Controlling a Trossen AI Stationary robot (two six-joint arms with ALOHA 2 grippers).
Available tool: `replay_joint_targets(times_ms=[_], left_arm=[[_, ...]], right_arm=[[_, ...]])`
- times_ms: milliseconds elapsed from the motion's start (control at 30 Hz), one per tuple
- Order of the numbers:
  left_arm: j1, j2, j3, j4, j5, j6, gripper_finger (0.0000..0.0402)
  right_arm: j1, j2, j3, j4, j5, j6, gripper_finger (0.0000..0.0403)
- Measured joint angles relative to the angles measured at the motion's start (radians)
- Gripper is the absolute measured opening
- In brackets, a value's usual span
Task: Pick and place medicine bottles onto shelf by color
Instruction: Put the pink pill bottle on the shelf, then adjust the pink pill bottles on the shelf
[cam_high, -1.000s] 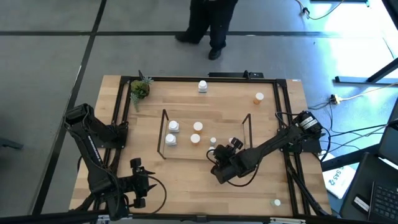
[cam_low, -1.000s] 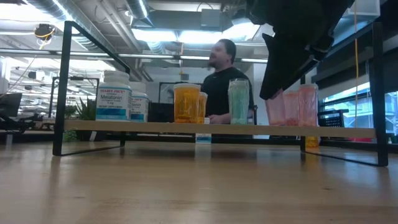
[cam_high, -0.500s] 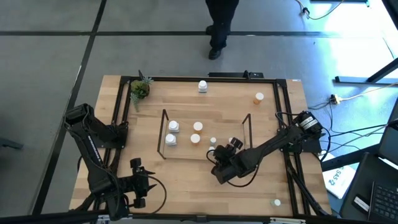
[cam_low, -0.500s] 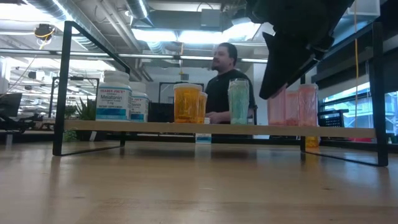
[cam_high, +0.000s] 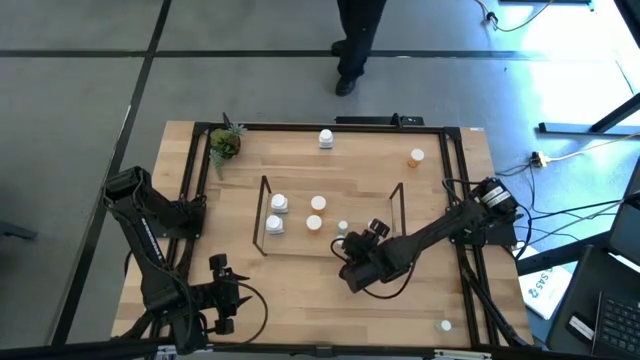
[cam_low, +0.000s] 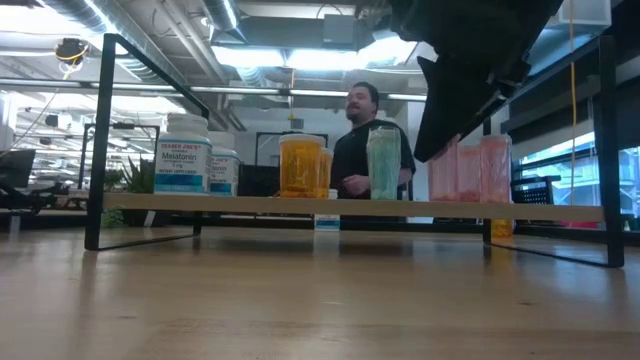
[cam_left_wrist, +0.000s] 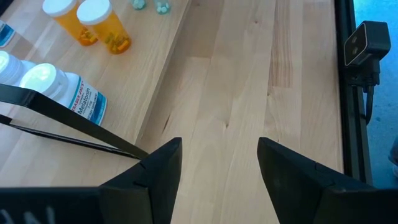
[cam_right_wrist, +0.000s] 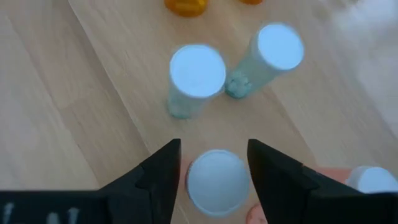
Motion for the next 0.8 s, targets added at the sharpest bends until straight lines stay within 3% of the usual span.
replay_joint_targets(times_ms=[167, 633, 800], left_arm=[[0.0, 0.0, 0.0, 0.0, 0.0, 0.0, 0.0203], [0.0, 0.0, 0.0, 0.0, 0.0, 0.0, 0.0203], [0.0, 0.0, 0.0, 0.0, 0.002, 0.0, 0.0203]], right_arm=[[-0.02, 0.0, 0.0, 0.0, -0.06, 0.0, 0.0211], [-0.038, 0.0, 0.024, -0.025, -0.058, -0.05, 0.0222], [-0.038, 0.0, 0.069, -0.082, -0.012, -0.051, 0.0222]])
